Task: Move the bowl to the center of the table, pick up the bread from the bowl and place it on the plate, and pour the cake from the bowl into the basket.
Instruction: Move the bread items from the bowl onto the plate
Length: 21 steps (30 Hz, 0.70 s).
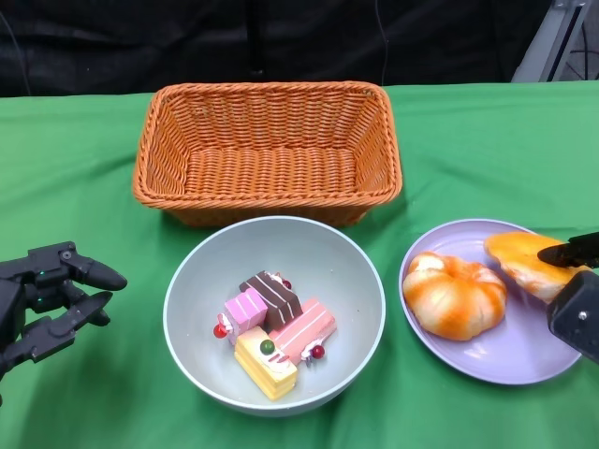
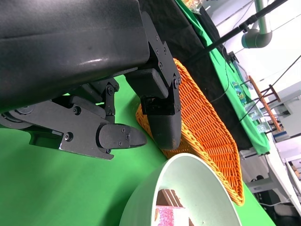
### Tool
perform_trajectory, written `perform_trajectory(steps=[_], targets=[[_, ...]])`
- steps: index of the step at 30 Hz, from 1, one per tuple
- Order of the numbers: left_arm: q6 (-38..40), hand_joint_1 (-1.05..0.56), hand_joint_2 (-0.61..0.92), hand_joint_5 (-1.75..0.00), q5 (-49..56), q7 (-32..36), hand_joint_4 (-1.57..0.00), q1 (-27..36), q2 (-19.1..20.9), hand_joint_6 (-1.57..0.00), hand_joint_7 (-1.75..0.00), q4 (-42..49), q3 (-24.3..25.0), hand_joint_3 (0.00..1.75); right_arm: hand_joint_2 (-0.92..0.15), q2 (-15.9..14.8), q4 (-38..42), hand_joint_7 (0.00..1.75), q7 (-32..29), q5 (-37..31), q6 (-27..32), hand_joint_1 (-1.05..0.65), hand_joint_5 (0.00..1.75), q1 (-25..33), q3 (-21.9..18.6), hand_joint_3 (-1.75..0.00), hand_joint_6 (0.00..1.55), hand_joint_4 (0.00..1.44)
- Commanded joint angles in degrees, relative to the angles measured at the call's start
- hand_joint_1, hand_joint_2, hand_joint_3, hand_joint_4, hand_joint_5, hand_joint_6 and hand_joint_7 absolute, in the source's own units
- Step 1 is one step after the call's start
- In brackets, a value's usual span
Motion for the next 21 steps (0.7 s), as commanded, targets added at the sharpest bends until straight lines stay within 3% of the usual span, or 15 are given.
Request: perform_trajectory(steps=[1, 4, 6, 9, 12, 20, 21], targets=[[-0.36, -0.07, 0.92, -1.22, -0.82, 0.98, -0.83, -0.31, 0.86, -0.87, -0.87, 0.39, 0.54, 0.30, -0.92, -1.80, -2.12, 0.00, 3.34, 0.27, 3.51, -0.17, 0.79, 0.22, 0.60, -0.05, 0.96, 0.83], [-0.32, -0.07, 0.92, -1.23, -0.79, 0.96, -0.83, -0.29, 0.85, -0.87, -0.87, 0.30, 0.50, 0.30, -0.92, -2.71, -4.39, 0.00, 6.14, -0.32, 5.49, -0.17, 0.73, 0.51, 1.51, -0.05, 0.95, 0.85], [-0.41, -0.07, 0.92, -1.23, -0.62, 1.05, -0.82, -0.25, 0.85, -0.87, -0.86, 0.22, 0.41, 0.30, -0.92, -4.48, -7.74, 0.00, 11.42, -1.19, 8.40, -0.25, 0.27, 0.70, 3.09, -0.03, 0.75, 0.80], [-0.67, -0.07, 0.92, -1.22, -0.67, 0.89, -0.82, -0.35, 0.89, -0.87, -0.86, 0.47, 0.41, 0.30, -0.92, -8.73, -12.47, 0.00, 22.86, -3.18, 13.20, -0.35, 0.03, -0.23, 6.61, -0.02, 0.47, 0.55], [-0.77, -0.07, 0.92, -1.22, -0.77, 0.80, -0.82, -0.48, 0.82, -0.87, -0.86, 0.75, 0.43, 0.30, -0.92, -11.36, -15.95, 0.00, 33.34, -2.54, 18.31, -0.60, 0.00, -2.10, 8.36, -0.04, 0.26, 0.32], [0.32, -0.08, 0.92, -1.21, -0.76, 0.97, -0.82, -0.39, 0.69, -0.87, -0.86, 0.32, 0.36, 0.30, -0.92, -13.23, -22.02, 0.00, 43.92, -0.33, 24.56, -0.83, 0.00, -4.10, 8.71, -0.12, 0.15, 0.20], [0.21, -0.07, 0.92, -1.21, -0.81, 0.91, -0.82, -0.35, 0.66, -0.87, -0.87, 0.25, 0.37, 0.30, -0.92, -13.29, -22.46, 0.00, 44.50, -0.23, 24.92, -0.91, 0.00, -4.21, 8.69, -0.19, 0.15, 0.18]])
